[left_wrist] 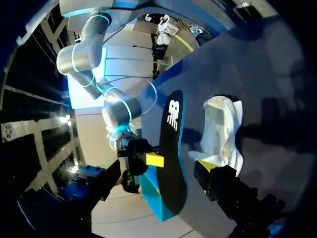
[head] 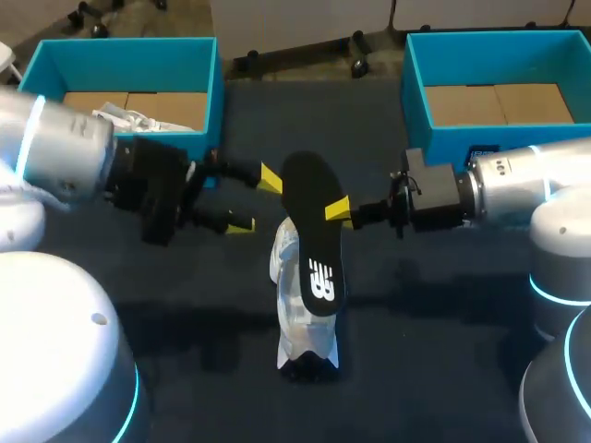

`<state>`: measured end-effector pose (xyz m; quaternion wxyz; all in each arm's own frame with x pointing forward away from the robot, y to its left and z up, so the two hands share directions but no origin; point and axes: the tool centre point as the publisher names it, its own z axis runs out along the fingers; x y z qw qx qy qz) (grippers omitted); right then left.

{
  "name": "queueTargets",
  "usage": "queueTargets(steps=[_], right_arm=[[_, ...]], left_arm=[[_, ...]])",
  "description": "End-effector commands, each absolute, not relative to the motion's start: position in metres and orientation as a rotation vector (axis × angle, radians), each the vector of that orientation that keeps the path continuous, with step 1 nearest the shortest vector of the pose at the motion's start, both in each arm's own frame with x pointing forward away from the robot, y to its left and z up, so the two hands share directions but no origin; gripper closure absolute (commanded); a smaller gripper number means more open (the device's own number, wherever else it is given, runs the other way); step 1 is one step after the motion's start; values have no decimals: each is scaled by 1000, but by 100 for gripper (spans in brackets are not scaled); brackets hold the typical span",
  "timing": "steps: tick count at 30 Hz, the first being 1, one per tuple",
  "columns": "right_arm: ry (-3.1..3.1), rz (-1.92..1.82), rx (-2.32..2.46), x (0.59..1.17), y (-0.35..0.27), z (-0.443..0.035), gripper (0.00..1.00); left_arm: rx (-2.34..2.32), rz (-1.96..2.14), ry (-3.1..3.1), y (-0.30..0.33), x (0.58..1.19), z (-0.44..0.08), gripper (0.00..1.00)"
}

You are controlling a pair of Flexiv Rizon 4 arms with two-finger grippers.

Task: Take the shoe out of the shoebox, open the shoe tongue, remove and reinsert the insole, then place the shoe into the shoebox

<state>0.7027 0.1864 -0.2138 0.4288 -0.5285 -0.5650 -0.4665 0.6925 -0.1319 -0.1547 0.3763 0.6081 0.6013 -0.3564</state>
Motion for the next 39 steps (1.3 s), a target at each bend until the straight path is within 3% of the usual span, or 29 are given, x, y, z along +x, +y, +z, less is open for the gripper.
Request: queueTargets(steps=[1, 17, 39], right_arm=[[-1411, -1164, -1319, 704, 190, -215, 100], [-1411, -1164, -1319, 704, 190, -215, 100], [-1411, -1164, -1319, 704, 190, -215, 100]], left_arm=[[1790, -818, 1743, -121, 709, -133, 0], [2078, -513, 2030, -149, 763, -105, 0], [2247, -303, 2191, -190, 775, -109, 0]])
